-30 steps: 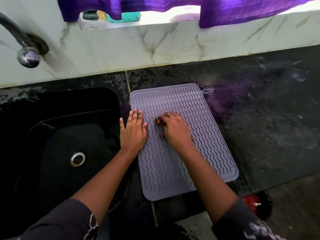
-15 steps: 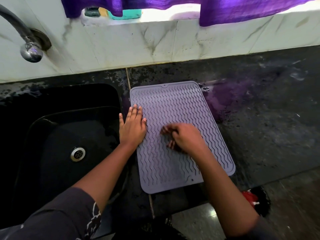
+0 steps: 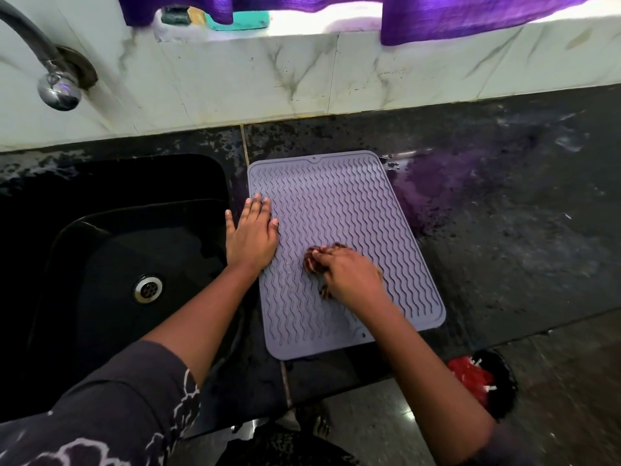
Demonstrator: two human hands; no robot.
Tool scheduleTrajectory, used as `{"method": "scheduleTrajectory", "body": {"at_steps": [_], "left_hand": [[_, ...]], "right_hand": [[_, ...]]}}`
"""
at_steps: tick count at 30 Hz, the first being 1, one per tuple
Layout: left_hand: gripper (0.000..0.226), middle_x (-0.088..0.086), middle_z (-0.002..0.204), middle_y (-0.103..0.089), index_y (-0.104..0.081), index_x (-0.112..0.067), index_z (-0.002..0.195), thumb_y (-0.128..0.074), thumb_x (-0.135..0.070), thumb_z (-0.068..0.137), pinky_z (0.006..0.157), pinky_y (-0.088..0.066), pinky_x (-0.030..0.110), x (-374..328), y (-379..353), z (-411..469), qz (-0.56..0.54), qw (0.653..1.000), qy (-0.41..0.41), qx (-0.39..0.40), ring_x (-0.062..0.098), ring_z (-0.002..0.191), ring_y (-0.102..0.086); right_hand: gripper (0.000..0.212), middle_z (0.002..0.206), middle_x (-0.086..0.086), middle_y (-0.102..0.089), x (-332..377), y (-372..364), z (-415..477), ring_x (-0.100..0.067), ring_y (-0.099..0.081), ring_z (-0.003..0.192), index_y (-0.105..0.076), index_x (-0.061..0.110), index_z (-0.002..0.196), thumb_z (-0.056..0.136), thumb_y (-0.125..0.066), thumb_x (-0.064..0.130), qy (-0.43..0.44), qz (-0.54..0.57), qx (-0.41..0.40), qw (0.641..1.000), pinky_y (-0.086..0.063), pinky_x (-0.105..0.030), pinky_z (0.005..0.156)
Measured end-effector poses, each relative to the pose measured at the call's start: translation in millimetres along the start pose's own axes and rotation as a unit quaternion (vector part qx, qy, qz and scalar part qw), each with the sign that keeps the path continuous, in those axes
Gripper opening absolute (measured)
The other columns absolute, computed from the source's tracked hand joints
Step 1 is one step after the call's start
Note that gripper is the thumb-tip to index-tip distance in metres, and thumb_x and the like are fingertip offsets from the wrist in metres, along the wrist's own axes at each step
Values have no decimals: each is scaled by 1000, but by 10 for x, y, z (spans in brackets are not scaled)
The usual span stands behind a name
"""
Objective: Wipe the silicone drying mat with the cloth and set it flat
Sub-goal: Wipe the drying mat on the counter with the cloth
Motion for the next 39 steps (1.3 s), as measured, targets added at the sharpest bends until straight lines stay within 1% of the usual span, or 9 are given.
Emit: {"method": "scheduleTrajectory", "body": {"at_steps": [3,5,7,9,11,25,28,32,39], "left_hand": [[53,0,158,-15,-17,-19,150,-23,-36,99,114,7,46,-8,13,-11,-11,1000,-5,0,15,146,-6],[53,1,157,-19,-19,-17,149,-25,-35,100,115,7,46,-10,37,-37,-26,1000,-7,-10,15,146,-10],[52,3,156,-24,-21,-16,149,-26,-34,100,115,6,47,0,61,-91,-28,999,-7,-30,16,145,-14],[53,4,156,-25,-22,-15,148,-28,-34,100,115,5,48,8,54,-176,-16,999,-2,-33,18,145,-15],[53,3,157,-21,-22,-15,148,-29,-34,99,115,5,49,19,19,-265,-7,1000,13,-26,18,145,-12],[51,-1,156,-22,-23,-17,148,-23,-31,99,114,6,49,23,-4,-300,-2,998,41,-37,17,145,-12],[51,0,156,-24,-24,-16,148,-25,-31,99,114,5,50,30,-13,-303,-5,999,40,-37,17,145,-14],[51,0,156,-24,-24,-17,148,-25,-32,99,114,5,50,23,-16,-305,-4,998,41,-40,17,145,-14],[51,0,156,-24,-24,-16,148,-23,-32,100,114,6,51,7,-5,-307,0,998,42,-45,17,145,-14]], "right_hand": [[37,95,10,-60,-167,250,-58,-11,-58,78,-50,29,129,93,-44,21,-29,168,103,980,-50,-21,67],[37,86,15,-57,-223,352,63,-10,-57,69,-50,29,129,93,-43,19,-53,244,43,967,-53,-22,61],[42,115,7,-61,-145,315,194,-14,-59,94,-46,29,132,93,-43,17,-21,220,-32,975,-52,-34,83],[46,143,4,-42,-41,121,277,-18,-38,130,-38,30,137,92,-42,20,30,129,-41,990,-32,-48,106],[49,149,5,-32,-18,-15,294,-17,-23,138,-33,32,140,92,-41,25,49,66,-42,996,-20,-51,110],[47,143,5,-43,-96,-102,-688,-16,-33,134,-42,31,135,91,-39,14,120,102,27,987,-25,-43,111],[49,144,4,-41,-92,-9,-457,-16,-34,133,-40,30,135,90,-39,11,93,158,-12,983,-24,-40,112],[47,147,5,-36,36,-86,-234,-18,-25,137,-35,30,139,93,-39,20,47,82,-61,994,-22,-46,111],[47,141,3,-44,54,-318,-836,-21,-31,133,-42,26,136,90,-42,15,72,73,-63,993,-26,-48,107]]}}
Point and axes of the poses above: each hand's wrist, its own z-axis towards the middle knuckle, its own y-axis out of the back of the hand, x = y × z, the point moved 2 cm from there along z, towards the middle knuckle
